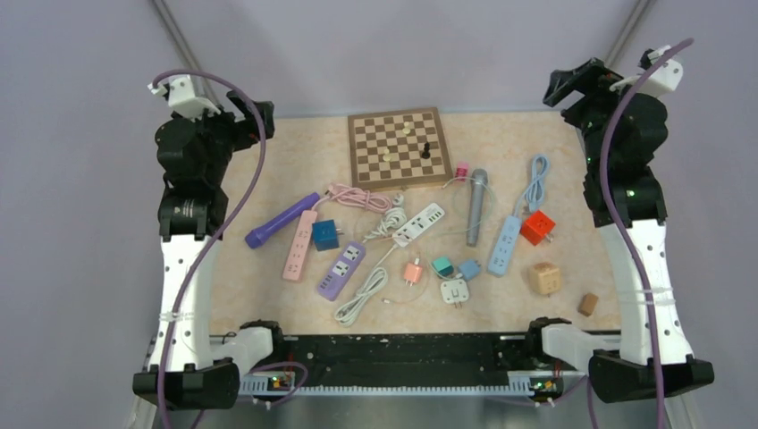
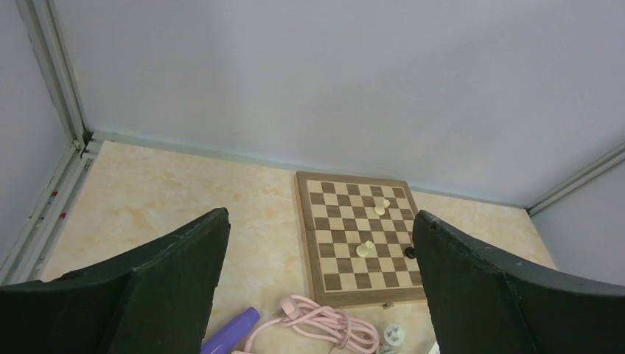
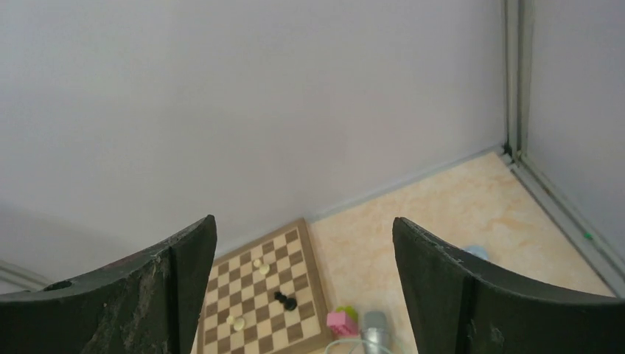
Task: Insert the plug
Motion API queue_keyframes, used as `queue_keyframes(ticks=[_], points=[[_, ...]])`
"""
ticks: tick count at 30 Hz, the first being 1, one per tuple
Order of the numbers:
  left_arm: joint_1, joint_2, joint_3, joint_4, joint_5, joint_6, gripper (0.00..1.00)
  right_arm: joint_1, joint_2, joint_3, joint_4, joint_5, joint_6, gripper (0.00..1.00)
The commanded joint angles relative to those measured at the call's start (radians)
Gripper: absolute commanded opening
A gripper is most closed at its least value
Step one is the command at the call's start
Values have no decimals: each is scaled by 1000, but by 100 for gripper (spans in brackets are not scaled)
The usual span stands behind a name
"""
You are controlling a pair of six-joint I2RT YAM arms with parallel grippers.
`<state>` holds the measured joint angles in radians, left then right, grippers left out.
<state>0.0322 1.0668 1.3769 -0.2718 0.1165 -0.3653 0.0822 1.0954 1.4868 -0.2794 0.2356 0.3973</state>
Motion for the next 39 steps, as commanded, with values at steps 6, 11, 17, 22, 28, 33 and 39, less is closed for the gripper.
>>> queue_keyframes(ticks=[6, 11, 17, 22, 28, 33, 39], points=[[5, -63, -257, 235, 152, -57, 99, 1, 106, -36, -104, -168, 63, 89], [-17, -60, -445, 218, 154, -116, 99, 35, 79, -165, -114, -131, 107, 89], [-84, 74, -477, -8, -103, -248, 97, 113, 136, -217, -141, -155, 155, 83], [-187, 239, -400, -168, -281, -266, 96, 218, 165, -241, -120, -140, 172, 82], [-214, 363, -331, -249, -297, -298, 94, 269, 183, -263, -109, -151, 197, 82], [-237, 390, -328, -222, -242, -257, 93, 271, 195, -279, -109, -172, 204, 80], [-279, 411, -362, -206, -197, -210, 93, 274, 208, -293, -113, -185, 203, 80]])
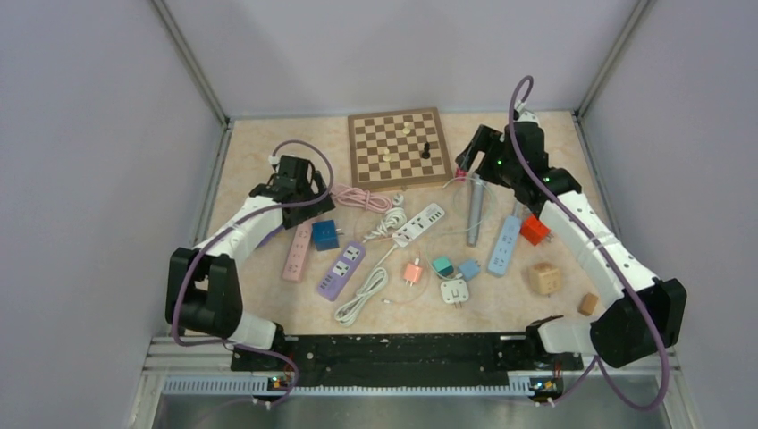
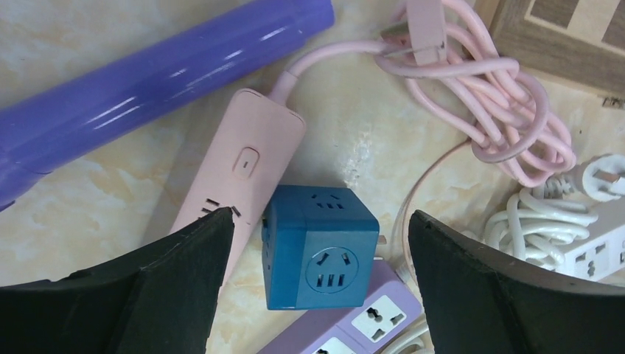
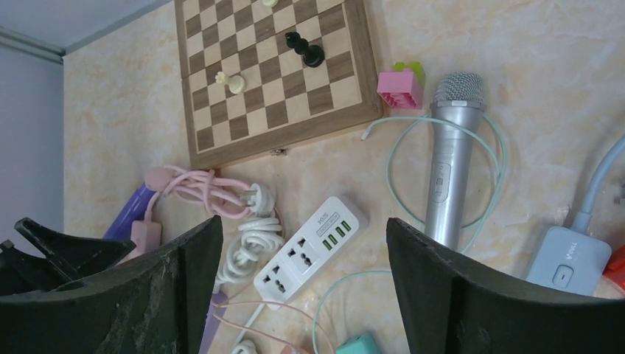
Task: Insert the plug
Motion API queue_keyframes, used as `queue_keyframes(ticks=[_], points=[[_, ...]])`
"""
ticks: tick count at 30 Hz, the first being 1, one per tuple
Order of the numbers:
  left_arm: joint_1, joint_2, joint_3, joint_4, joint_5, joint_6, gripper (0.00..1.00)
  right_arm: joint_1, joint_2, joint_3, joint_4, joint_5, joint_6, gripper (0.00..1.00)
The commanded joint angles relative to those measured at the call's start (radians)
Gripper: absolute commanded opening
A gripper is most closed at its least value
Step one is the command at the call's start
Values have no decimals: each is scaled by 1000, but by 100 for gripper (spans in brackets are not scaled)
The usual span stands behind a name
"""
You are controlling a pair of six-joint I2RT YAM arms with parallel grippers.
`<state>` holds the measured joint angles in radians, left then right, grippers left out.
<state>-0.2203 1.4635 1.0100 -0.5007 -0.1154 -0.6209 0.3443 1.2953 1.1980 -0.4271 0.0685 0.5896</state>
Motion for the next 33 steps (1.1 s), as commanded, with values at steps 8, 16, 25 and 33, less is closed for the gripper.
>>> queue_keyframes(ticks=[8, 16, 25, 33], points=[[-40, 70, 64, -111, 28, -3, 94, 12, 16, -13, 28, -47, 2, 81], [-73, 105, 29, -70, 21, 47, 89, 13, 22, -25, 21, -62, 12, 80], [-83, 110, 15, -22, 7, 59, 63, 12, 9, -45, 7, -50, 21, 78], [-94, 141, 9, -20, -41, 81, 71, 12, -3, -61, 1, -53, 34, 76]])
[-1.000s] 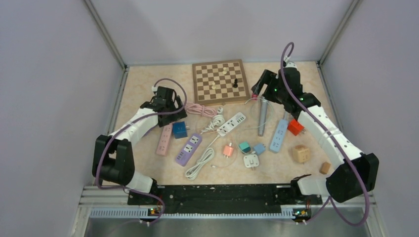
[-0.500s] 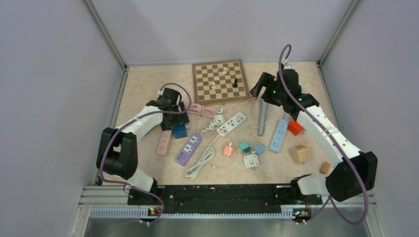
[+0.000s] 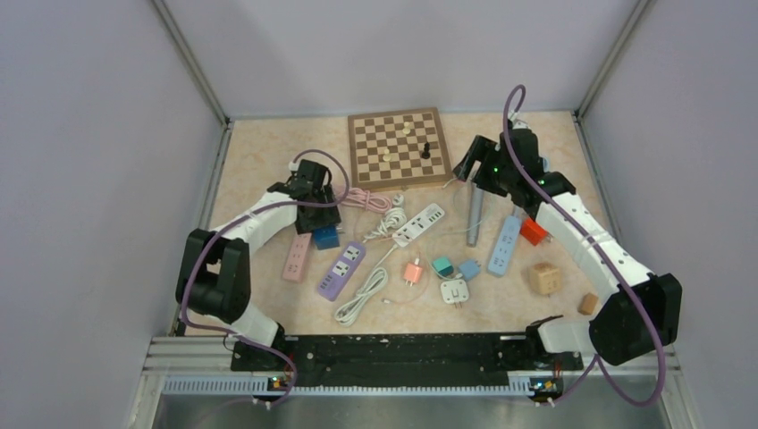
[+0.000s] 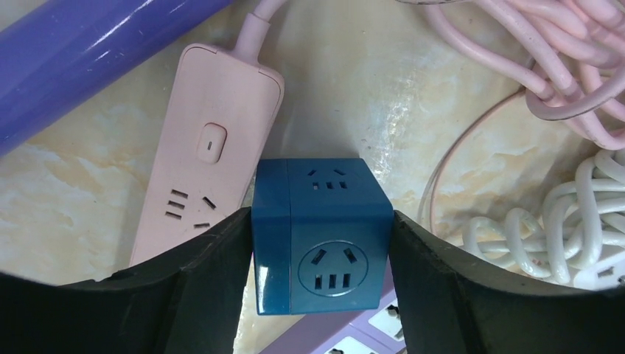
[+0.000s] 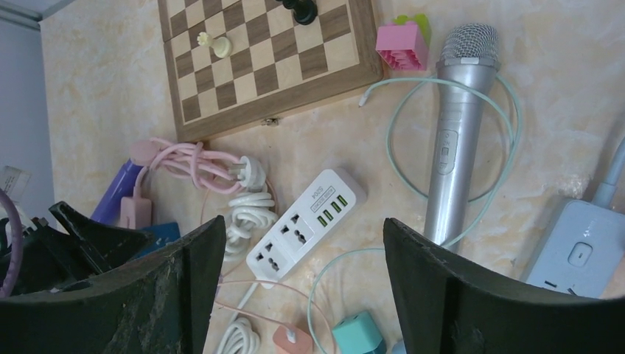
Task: Insert the plug
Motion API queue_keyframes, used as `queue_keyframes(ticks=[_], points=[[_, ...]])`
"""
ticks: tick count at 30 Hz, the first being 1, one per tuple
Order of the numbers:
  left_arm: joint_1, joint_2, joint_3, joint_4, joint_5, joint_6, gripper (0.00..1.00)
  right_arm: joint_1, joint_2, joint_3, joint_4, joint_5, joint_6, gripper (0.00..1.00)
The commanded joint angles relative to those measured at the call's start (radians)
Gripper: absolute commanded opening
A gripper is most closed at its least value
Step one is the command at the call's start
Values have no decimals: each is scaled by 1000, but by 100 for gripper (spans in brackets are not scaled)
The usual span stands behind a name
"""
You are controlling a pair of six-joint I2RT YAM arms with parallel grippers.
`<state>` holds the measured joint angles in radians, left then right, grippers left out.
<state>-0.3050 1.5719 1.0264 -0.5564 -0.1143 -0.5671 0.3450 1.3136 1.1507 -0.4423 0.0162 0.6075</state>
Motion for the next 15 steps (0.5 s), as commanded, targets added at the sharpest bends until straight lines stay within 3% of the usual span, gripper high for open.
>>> queue_keyframes(ticks=[1, 6, 8, 11, 15], points=[[-11, 33, -8, 35, -50, 31, 70, 12, -24, -17, 16, -1, 18, 76], [-12, 28, -3, 36, -54, 53, 58, 12, -38, -19, -1, 32, 32, 74], [-12, 25, 3, 36, -52, 67, 39, 12, -41, -17, -3, 32, 34, 74], [-13, 5, 17, 35, -38, 87, 0, 11, -41, -10, -4, 11, 32, 74], [-31, -70, 24, 74, -21, 157, 0, 12, -23, 12, 11, -65, 3, 74]])
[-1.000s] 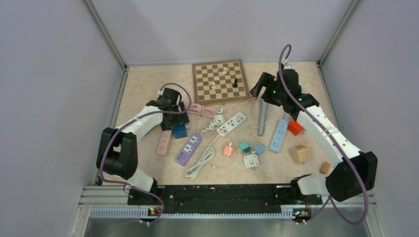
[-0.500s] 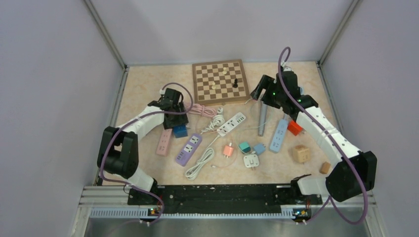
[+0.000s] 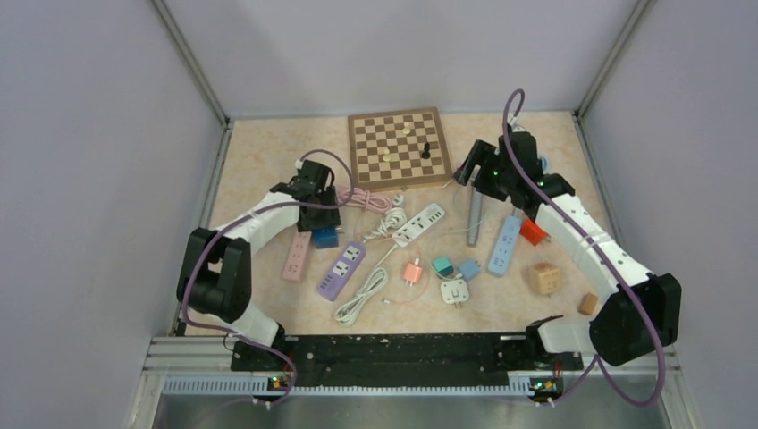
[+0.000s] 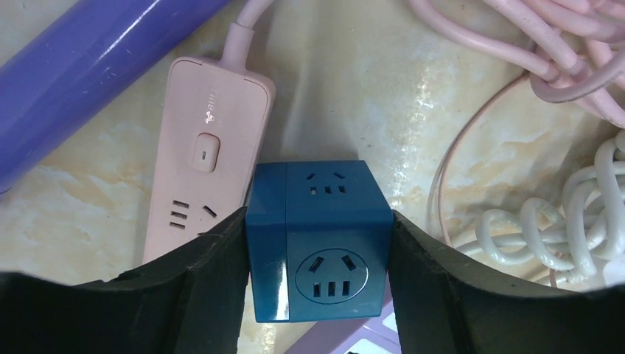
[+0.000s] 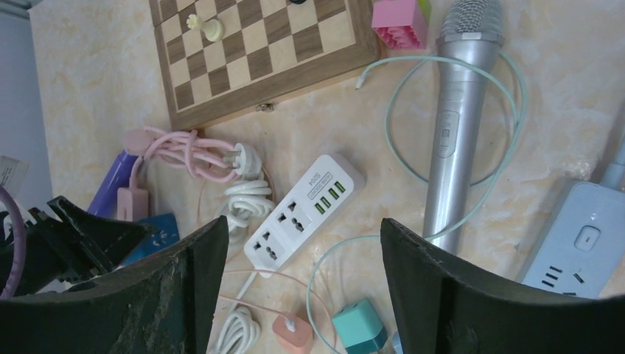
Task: Insert the plug
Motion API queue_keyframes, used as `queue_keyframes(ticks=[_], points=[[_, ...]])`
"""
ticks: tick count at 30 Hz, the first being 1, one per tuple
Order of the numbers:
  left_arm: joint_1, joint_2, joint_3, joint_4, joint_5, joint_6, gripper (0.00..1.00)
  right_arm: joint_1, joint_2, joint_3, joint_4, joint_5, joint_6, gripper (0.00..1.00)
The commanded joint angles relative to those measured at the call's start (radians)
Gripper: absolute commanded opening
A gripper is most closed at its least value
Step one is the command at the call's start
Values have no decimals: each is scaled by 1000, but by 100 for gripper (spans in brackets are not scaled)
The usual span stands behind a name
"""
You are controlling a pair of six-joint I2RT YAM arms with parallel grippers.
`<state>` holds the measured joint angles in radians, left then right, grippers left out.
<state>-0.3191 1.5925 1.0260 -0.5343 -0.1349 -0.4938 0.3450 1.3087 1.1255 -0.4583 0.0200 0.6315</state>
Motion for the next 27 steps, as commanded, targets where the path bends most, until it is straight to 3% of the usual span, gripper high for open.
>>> queue_keyframes(ticks=[1, 6, 10, 13, 18, 27], points=[[-25, -115, 24, 70, 4, 115, 0, 12, -14, 40, 39, -95, -32, 74], [-88, -282, -2, 187, 75, 330, 0, 18, -9, 29, 171, -347, -92, 75], [-116, -419, -14, 302, 225, 423, 0, 55, -11, 24, 321, -519, -114, 81], [-133, -493, -7, 404, 333, 479, 0, 101, -4, 46, 395, -571, -121, 86], [-157, -508, 79, 407, 509, 698, 0, 155, 25, 106, 479, -613, -93, 91], [-205, -550, 72, 490, 618, 980, 0, 251, 62, 196, 517, -607, -78, 95]])
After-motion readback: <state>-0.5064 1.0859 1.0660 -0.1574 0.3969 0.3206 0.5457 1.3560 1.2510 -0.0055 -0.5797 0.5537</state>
